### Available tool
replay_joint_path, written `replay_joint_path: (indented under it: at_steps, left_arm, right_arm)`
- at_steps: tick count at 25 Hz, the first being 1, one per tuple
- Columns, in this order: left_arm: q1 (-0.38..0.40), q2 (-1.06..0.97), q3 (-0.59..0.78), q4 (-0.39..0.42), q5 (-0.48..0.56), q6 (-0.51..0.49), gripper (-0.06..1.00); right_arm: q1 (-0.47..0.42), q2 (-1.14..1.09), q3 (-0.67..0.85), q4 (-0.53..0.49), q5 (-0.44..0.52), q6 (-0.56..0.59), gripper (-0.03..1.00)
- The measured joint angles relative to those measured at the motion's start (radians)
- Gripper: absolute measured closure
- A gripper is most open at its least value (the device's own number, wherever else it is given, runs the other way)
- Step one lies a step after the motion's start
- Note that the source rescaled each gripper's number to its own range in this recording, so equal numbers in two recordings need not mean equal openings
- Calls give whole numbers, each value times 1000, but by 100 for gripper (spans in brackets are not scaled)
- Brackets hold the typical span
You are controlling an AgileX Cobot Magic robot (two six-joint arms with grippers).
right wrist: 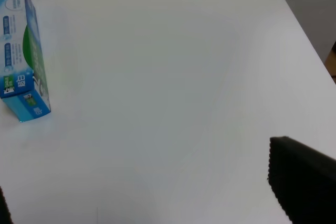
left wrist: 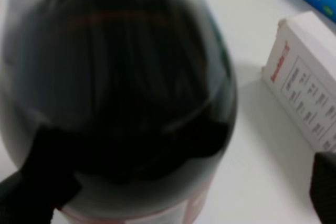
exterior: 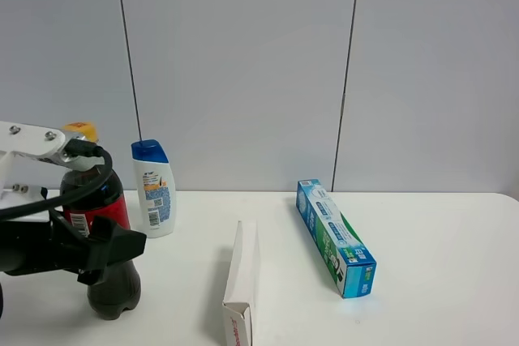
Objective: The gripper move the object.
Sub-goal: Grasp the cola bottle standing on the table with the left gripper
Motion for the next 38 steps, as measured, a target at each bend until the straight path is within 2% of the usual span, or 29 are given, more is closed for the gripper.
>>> replay_joint_path:
  at_steps: [5,15,22,28,34,38]
  left_arm:
    - [21,76,1,-2,-117,0,-5]
    - [108,118,1,-5,-195,0,-5]
    - [114,118,1,2,-224,0,-5]
    - [114,119,1,46,-271,-5,-5]
    - [114,119,1,131,-291,-75,-5]
    - [114,119,1,146,-292,-94,-5]
  right_arm:
    - [0,0,0,0,0,0,-3]
    - [0,0,0,0,0,0,-3]
    - [0,0,0,0,0,0,-3]
    - [0,0,0,0,0,0,-3]
    - [0,0,0,0,0,0,-3]
    - [0,0,0,0,0,0,-3]
